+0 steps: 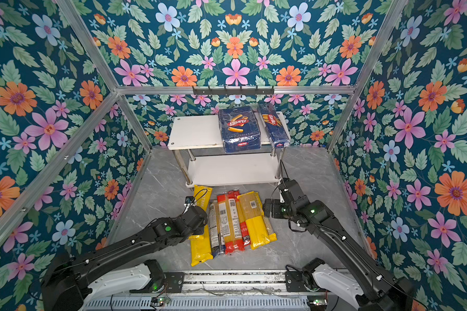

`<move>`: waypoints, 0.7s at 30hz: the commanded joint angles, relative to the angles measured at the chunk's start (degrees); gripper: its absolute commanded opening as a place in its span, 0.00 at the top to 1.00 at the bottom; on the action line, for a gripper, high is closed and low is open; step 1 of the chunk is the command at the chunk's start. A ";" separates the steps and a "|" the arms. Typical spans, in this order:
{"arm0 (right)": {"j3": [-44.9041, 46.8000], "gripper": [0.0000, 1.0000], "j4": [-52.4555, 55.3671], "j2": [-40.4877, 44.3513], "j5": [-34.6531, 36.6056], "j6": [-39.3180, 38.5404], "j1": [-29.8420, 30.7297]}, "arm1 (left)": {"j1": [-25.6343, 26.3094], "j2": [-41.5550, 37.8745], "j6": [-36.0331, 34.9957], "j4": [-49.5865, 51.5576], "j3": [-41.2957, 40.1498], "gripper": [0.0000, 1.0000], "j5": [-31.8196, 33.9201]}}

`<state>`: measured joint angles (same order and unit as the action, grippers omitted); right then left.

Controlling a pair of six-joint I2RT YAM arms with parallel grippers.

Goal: Arrange pasta packages on shelves
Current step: Pick up the pasta bag from the pasta bag, then place the pasta bag on the shelf.

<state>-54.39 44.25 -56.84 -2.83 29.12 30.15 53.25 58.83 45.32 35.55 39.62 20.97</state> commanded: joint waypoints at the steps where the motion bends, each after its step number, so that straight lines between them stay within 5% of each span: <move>1: -0.78 0.01 -0.49 -0.22 -0.33 -0.22 0.04 | 0.08 -3.00 -3.37 3.54 3.79 0.84 2.38; 15: -3.44 0.01 0.08 -1.07 -1.13 0.14 0.01 | 0.12 -13.78 -8.57 12.57 20.43 0.85 -1.37; 21: -4.10 0.01 0.40 -0.47 -0.86 0.06 0.02 | 0.10 -13.83 -11.22 15.10 26.48 0.86 1.77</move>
<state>-58.11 44.53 -57.56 -4.08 29.32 30.15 53.36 44.47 36.62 52.69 64.10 19.11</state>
